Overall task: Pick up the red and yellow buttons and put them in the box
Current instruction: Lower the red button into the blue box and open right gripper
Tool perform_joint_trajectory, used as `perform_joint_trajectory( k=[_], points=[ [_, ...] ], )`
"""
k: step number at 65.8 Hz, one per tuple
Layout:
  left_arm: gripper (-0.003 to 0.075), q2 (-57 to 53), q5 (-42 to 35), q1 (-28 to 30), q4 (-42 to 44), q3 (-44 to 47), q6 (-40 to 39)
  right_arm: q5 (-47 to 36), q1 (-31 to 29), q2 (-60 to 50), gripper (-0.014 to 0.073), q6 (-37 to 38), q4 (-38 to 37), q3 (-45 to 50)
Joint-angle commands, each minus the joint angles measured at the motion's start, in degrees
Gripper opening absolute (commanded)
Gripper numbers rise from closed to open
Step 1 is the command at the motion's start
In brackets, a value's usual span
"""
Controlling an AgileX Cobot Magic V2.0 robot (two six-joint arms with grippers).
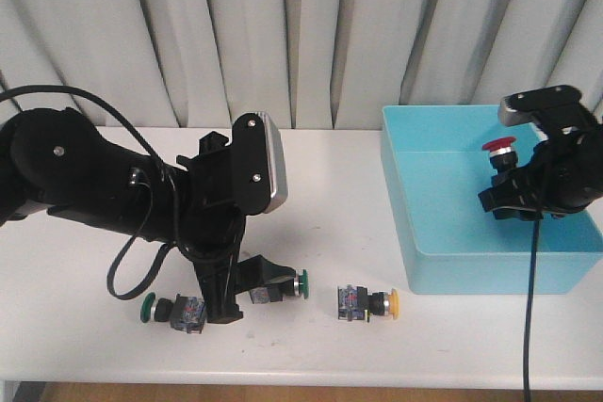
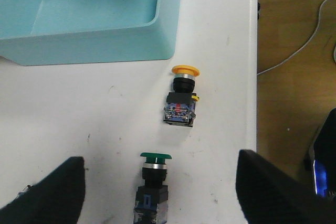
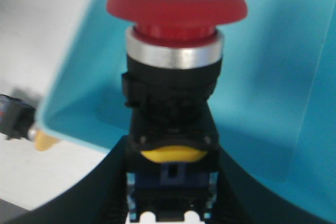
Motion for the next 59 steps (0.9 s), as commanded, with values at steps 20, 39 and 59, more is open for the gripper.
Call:
perform_joint_trajectory(
  k=[20, 39, 59],
  points=[
    [0.0579, -1.91, -1.72, -0.05, -1.77, -1.36, -0.73, 3.73, -0.31, 20.47, 0.0244, 11.67, -6.16, -17.95],
    [0.0577, -1.91, -1.67, -0.05, -1.77, -1.36, -0.73, 7.42, -0.31, 26.86, 0.0314, 12.0, -6.85, -21.95],
    [0.0577, -1.91, -2.21, -0.05, -1.21, -1.36, -4.05, 8.8, -0.31, 24.58, 0.0449, 11.67, -7.06, -22.0]
  ],
)
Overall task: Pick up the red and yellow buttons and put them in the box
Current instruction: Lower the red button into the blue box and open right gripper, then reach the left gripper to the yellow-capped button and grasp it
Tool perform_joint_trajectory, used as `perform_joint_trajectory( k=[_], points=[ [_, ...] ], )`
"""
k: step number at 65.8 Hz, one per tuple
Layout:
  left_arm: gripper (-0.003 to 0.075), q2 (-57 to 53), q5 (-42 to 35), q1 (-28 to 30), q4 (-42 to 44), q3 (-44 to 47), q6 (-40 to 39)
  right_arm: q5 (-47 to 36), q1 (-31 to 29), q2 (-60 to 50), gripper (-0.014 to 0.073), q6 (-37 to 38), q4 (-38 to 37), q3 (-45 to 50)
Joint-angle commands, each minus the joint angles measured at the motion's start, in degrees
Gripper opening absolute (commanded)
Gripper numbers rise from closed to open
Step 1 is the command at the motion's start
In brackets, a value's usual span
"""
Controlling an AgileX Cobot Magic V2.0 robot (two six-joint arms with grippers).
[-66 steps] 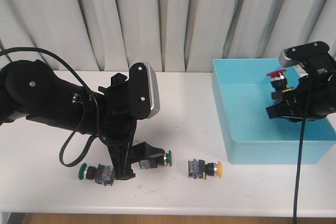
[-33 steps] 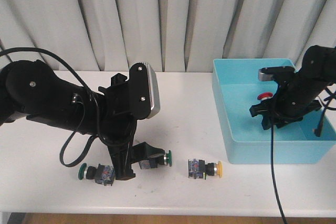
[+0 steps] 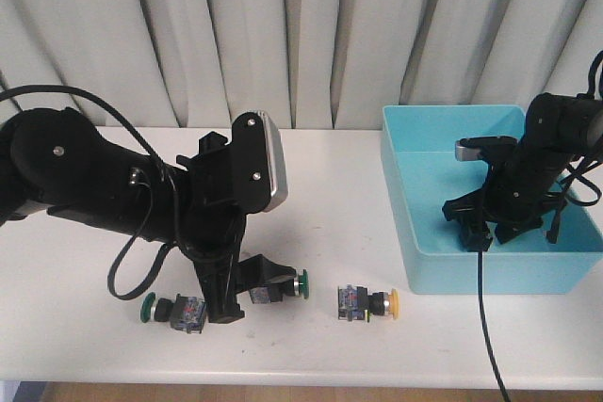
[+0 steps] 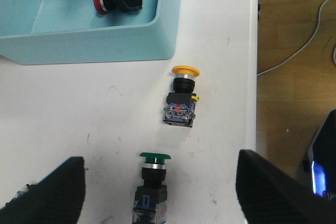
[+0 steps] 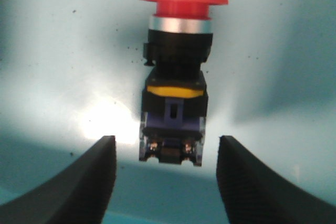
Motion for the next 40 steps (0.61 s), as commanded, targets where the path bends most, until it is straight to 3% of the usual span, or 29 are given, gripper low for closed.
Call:
perform_joint_trajectory(
  k=[1, 7, 18, 31, 40],
  points=[
    [0.0577, -1.91, -2.27, -0.05, -1.06, -1.36, -3.5, 1.06, -0.32, -5.85, 0.0447, -0.15, -0.08, -1.67],
    [0.0577, -1.91, -2.63, -0.05, 2.71, -1.36, -7.73, 2.41, 0.33, -9.91, 0.0437, 0.43, -0.26, -1.61],
    [0.0577, -2.23, -2.59, -0.05, 15.31, -1.36, -22.51, 3.74, 4.43, -21.14, 0.041, 2.77, -2.15, -0.46],
    [0.0577, -5.55, -0.4, -0.05, 32.7, -1.36, -47.87, -1.0, 13.26, -36.9, 0.0408, 7.44, -5.3, 8.78],
    [0.0577, -8.51, 3.71, 1.31, 40.27, -0.98, -63.98, -5.24, 19.44, -47.03, 0.0408, 8.58, -5.3, 18.04]
  ],
)
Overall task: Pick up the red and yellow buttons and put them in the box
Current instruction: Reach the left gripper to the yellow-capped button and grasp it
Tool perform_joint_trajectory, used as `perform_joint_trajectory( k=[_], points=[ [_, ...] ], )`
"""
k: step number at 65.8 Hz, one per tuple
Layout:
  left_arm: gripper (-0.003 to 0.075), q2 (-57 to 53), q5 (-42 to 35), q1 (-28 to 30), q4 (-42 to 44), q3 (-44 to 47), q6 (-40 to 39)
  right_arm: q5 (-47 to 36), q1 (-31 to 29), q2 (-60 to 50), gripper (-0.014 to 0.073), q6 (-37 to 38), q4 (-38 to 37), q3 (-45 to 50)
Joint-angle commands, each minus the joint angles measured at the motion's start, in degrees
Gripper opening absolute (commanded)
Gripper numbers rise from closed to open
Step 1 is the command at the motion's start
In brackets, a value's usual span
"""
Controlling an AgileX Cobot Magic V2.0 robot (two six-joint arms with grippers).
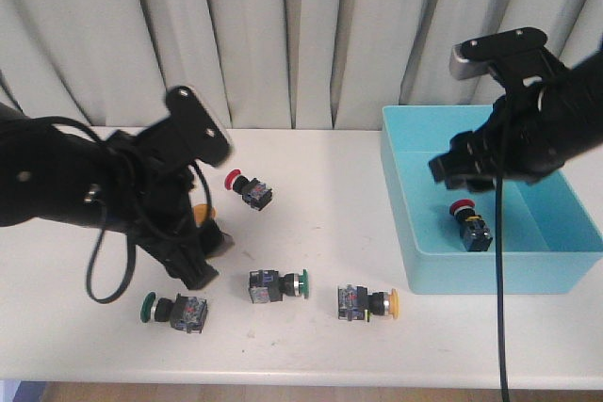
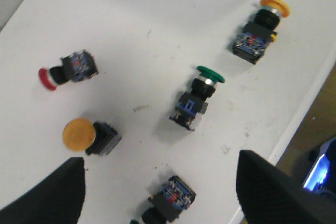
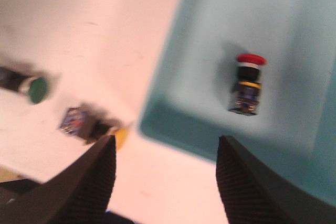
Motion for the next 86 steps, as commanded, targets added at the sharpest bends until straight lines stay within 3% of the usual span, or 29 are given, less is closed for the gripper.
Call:
perform_joint_trajectory(
  k=[1, 15, 26, 70, 86],
  points=[
    [0.0577, -3.93, 0.63, 1.38, 5.14, -0.71, -12.17, -5.14, 3.56, -8.06, 0.0408, 1.29, -0.73, 4.32],
    [0.0577, -1.26, -6.22, 8.02, 6.55, 2.89, -20.63, -6.97, 8.83, -19.45, 0.0408, 2.55, -0.73, 15.66],
    [0.0577, 6.76, -6.24, 8.77, 6.55, -0.74, -22.61, -7.15, 8.74, -22.97, 0.0408, 2.6, -0.73, 19.93],
    [0.0573, 36.52, -5.25, 9.05, 7.79, -24.42, -34.0, -7.95, 8.74, -23.07, 0.0397, 2.6, -0.73, 20.53],
    [0.0473, 38.31, -5.06, 9.05, 9.04, -24.93, -35.65, -7.97, 8.74, -23.07, 0.0391, 2.6, -0.73, 20.53]
  ],
)
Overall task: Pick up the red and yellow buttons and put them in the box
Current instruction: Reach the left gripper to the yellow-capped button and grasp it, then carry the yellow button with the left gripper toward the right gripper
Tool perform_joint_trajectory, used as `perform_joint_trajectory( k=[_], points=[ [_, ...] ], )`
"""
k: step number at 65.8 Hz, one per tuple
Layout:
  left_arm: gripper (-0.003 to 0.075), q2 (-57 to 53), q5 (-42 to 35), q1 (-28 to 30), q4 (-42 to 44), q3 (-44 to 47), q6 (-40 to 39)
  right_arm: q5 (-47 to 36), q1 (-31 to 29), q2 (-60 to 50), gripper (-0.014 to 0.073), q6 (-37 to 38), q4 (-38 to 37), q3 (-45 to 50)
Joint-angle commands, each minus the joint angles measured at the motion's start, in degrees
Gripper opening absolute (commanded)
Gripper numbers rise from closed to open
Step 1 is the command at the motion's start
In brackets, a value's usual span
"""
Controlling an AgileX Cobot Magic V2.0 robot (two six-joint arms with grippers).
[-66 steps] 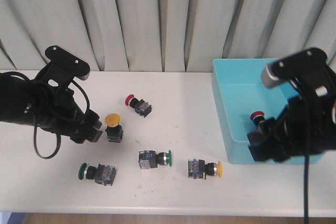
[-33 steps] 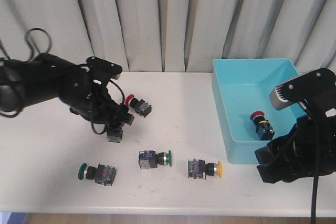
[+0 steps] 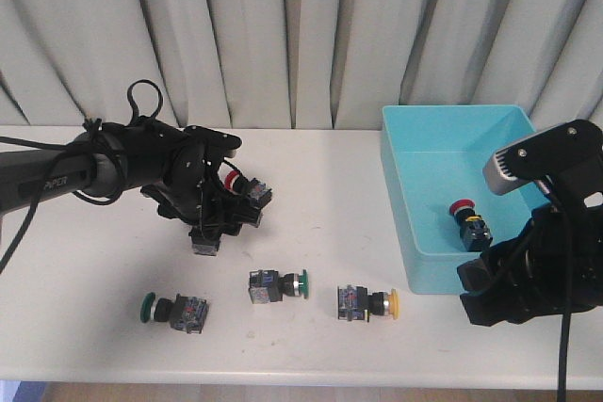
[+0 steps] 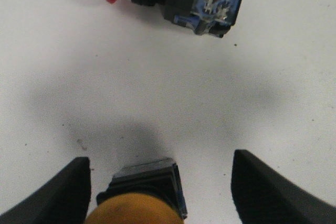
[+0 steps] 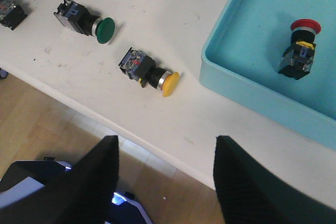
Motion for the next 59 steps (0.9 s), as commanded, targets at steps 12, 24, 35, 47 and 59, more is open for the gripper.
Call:
perform_joint_trajectory(
  k=[12, 24, 35, 47, 59],
  points=[
    [0.0312, -3.15, -1.36, 0.19, 0.86, -1.75, -0.89, -3.03, 0.08, -1.0, 0.0391, -0.02, -0.47, -1.54],
    [0.0193, -3.38, -0.7, 0.19, 0.92, -1.75, -0.7, -3.03, 0.08, -1.0, 0.0391, -0.02, -0.47, -1.54],
    [0.0155, -6.22, 1.98, 0.19, 0.92, -1.75, 2.56, -3.05, 0.08, -1.0, 0.0391, -0.02, -0.16, -1.54],
    [0.0157, -13.84, 6.83, 0.19, 0.92, -1.31, 8.96, -2.99, 0.08, -1.0, 0.0391, -0.02, -0.16, -1.54],
    [0.0157, -24.33, 4.45, 0.19, 0.71, 5.03, 12.2, -2.99, 0.08, -1.0, 0.0391, -0.02, -0.16, -1.54]
  ],
)
